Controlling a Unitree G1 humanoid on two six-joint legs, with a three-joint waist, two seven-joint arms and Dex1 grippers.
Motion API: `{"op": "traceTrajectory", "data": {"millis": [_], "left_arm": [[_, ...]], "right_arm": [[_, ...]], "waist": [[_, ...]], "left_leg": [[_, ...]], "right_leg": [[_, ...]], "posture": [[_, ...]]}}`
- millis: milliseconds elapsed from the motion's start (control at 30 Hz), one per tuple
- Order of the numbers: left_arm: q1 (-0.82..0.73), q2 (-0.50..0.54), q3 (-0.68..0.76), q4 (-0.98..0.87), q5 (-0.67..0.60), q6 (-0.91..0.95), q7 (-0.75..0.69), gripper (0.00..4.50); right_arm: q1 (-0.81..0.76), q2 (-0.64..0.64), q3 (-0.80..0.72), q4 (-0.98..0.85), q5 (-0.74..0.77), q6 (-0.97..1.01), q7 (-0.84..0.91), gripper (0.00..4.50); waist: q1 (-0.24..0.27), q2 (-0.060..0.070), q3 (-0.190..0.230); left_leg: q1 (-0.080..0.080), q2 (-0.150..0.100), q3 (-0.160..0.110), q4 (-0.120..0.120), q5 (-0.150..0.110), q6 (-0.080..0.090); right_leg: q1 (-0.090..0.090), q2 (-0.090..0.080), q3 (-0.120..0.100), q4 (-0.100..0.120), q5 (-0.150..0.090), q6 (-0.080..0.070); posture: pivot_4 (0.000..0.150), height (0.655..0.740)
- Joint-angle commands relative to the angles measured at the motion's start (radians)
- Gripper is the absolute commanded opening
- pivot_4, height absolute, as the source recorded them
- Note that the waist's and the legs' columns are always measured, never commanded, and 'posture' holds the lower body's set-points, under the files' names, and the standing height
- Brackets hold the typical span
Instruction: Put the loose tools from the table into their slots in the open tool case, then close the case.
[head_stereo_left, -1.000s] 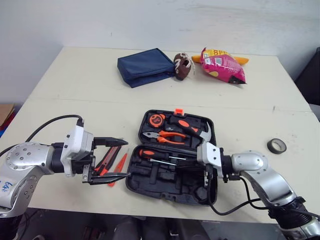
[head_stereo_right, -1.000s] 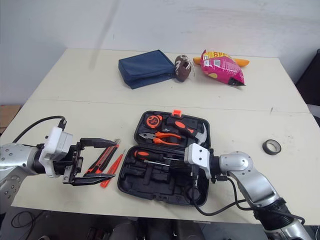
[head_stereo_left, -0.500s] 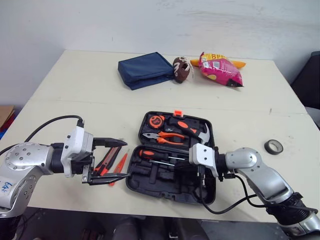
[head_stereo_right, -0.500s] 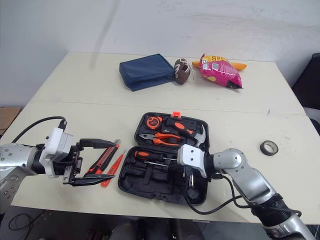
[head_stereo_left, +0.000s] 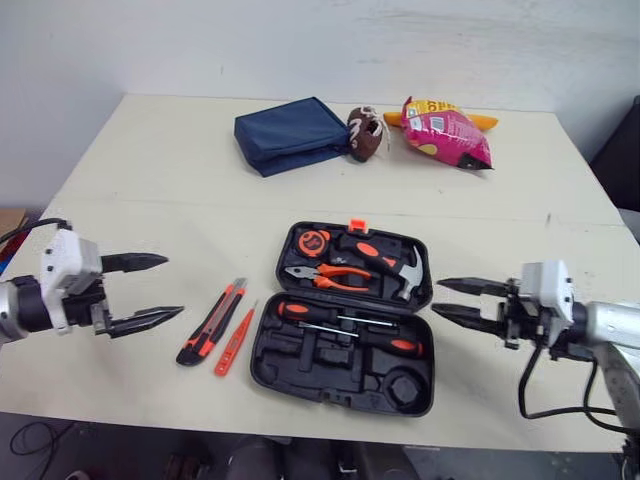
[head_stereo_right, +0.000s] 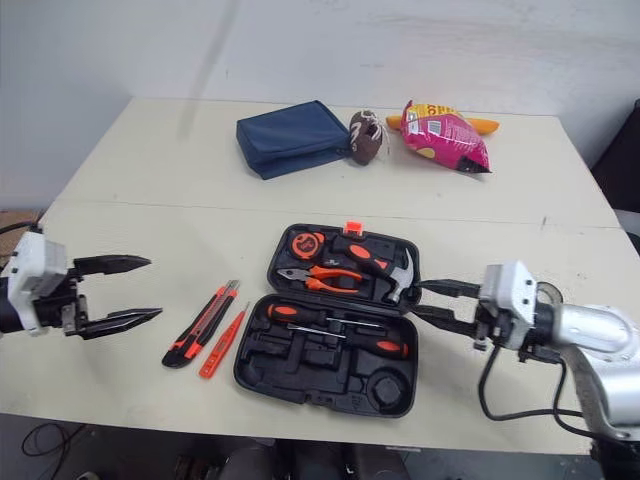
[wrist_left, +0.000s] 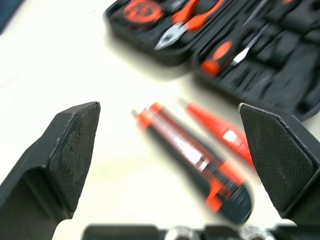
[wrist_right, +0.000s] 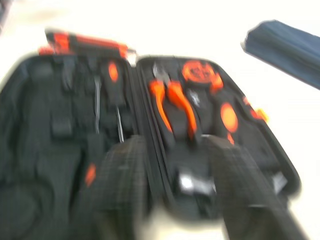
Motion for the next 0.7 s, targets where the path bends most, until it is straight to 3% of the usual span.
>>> {"op": "traceTrajectory", "data": {"millis": [33,67,267,433,700], "left_arm": [[0.036,0.026,0.111,0.193,0.066,-0.096,0.031,4.5],[0.035,0.026,0.117,0.228,0.075,-0.117,0.036,4.5],[-0.039,0.028,0.125,0.587,0.164,-0.34,0.143,4.5],[-0.04,0.052,0.128,0.746,0.213,-0.438,0.217,4.5],[-0.039,0.047,0.131,0.761,0.18,-0.424,0.222,4.5]], "right_arm": [[0.091,-0.027,-0.188,0.18,-0.059,-0.157,0.001,4.01],[0.107,-0.03,-0.206,0.215,-0.069,-0.177,-0.005,4.43],[0.2,-0.06,-0.371,0.601,-0.13,-0.402,-0.064,4.43],[0.29,-0.107,-0.451,0.84,-0.134,-0.503,-0.086,4.43],[0.3,-0.046,-0.413,0.802,-0.067,-0.527,-0.056,4.43]], "waist": [[0.0,0.0,0.0],[0.0,0.0,0.0],[-0.001,0.0,0.0],[-0.001,-0.001,0.0],[-0.02,-0.001,0.0]], "left_leg": [[0.0,0.0,0.0,0.0,0.0,0.0],[0.0,0.0,0.0,0.0,0.0,0.0],[0.002,0.0,0.001,0.0,-0.004,0.003],[0.003,0.0,0.001,-0.002,-0.004,0.002],[0.005,0.0,0.001,-0.002,-0.006,-0.003]], "right_leg": [[0.0,0.0,0.0,0.0,0.0,0.0],[0.0,0.0,0.0,-0.001,-0.001,0.0],[0.001,-0.001,0.0,0.0,-0.001,0.0],[0.001,-0.002,0.0,0.0,-0.002,-0.002],[0.003,-0.002,-0.001,0.003,-0.002,-0.003]], "posture": [[0.15,0.74],[0.15,0.74],[0.15,0.74],[0.15,0.74],[0.15,0.74]]}}
